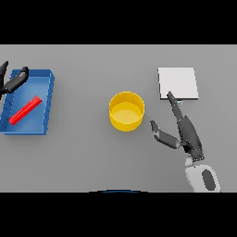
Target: Pick up the red beaker and tilt it to pour out 1 green nut into yellow bowl. Pick up the yellow bowl and place it on the metallic measuring scale.
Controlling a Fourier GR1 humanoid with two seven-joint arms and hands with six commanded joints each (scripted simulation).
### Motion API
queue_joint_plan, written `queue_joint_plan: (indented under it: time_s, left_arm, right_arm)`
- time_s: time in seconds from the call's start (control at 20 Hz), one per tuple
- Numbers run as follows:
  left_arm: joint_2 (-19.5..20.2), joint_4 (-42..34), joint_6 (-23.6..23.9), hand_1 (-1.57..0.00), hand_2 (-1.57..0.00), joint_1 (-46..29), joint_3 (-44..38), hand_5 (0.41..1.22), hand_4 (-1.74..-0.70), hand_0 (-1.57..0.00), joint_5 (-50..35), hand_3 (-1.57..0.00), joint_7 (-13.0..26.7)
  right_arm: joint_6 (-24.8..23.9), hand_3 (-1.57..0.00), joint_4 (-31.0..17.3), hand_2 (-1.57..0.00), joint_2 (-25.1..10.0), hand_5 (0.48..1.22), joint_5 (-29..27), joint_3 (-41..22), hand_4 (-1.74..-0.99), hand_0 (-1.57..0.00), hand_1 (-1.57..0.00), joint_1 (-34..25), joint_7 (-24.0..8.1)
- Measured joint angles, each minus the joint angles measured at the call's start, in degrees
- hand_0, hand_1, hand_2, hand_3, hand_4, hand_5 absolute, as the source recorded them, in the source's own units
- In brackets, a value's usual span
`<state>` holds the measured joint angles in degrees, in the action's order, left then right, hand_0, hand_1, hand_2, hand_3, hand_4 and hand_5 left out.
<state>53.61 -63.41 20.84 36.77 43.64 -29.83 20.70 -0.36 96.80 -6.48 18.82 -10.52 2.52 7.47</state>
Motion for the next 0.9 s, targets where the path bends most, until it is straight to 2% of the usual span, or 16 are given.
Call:
queue_joint_plan:
  time_s: [0.1, 0.15, 0.3, 0.45, 0.5, 0.55, 0.9]
  left_arm:
    - [0.8, -0.7, 0.5, -0.01, -0.01, 0.3, 0.0, 0.683, -0.71, -0.02, 0.2, -0.01, 0.8]
    - [0.2, -0.2, 0.4, -0.01, -0.01, 0.6, -0.1, 0.676, -0.72, -0.01, 0.1, -0.01, 0.7]
    - [-0.2, -0.2, 0.1, -0.01, -0.01, 0.2, -0.7, 0.664, -0.72, -0.01, -0.8, 0.0, -1.0]
    - [-0.5, 0.0, -0.2, 0.0, 0.0, 0.2, -0.6, 0.669, -0.71, 0.0, -1.0, 0.0, -0.8]
    - [-0.5, -0.3, -0.2, 0.0, 0.0, -0.4, -0.4, 0.672, -0.71, 0.0, -1.0, 0.0, -1.3]
    - [-0.9, 0.3, -0.4, 0.0, 0.0, 0.1, -0.4, 0.676, -0.71, 0.0, -0.9, 0.0, -0.8]
    - [-0.2, -1.6, -0.1, 0.0, 0.0, -0.9, -0.8, 0.687, -0.72, 0.0, -1.9, 0.0, -1.8]
  right_arm:
    - [3.3, 0.0, -0.7, 0.0, -2.8, 0.728, 2.2, -2.0, -1.172, 0.0, 0.0, -2.5, 0.1]
    - [5.2, 0.0, -1.1, 0.0, -5.1, 0.716, 3.6, -2.7, -1.19, 0.0, 0.0, -4.3, -1.1]
    - [9.0, 0.0, -2.6, 0.0, -10.9, 0.701, 12.8, -7.7, -1.22, 0.0, 0.0, -11.3, -3.8]
    - [13.2, 0.0, -4.6, 0.0, -15.3, 0.702, 19.8, -13.1, -1.232, 0.0, 0.0, -17.8, -1.3]
    - [14.2, 0.0, -5.3, 0.0, -16.6, 0.703, 22.2, -15.3, -1.228, 0.0, 0.0, -19.0, 1.0]
    - [15.3, 0.0, -6.3, 0.0, -16.9, 0.705, 23.9, -16.8, -1.223, 0.0, 0.0, -20.9, 0.4]
    - [22.5, 0.0, -15.6, 0.0, -18.2, 0.705, 29.8, -24.3, -1.223, 0.0, 0.0, -32.0, 4.1]
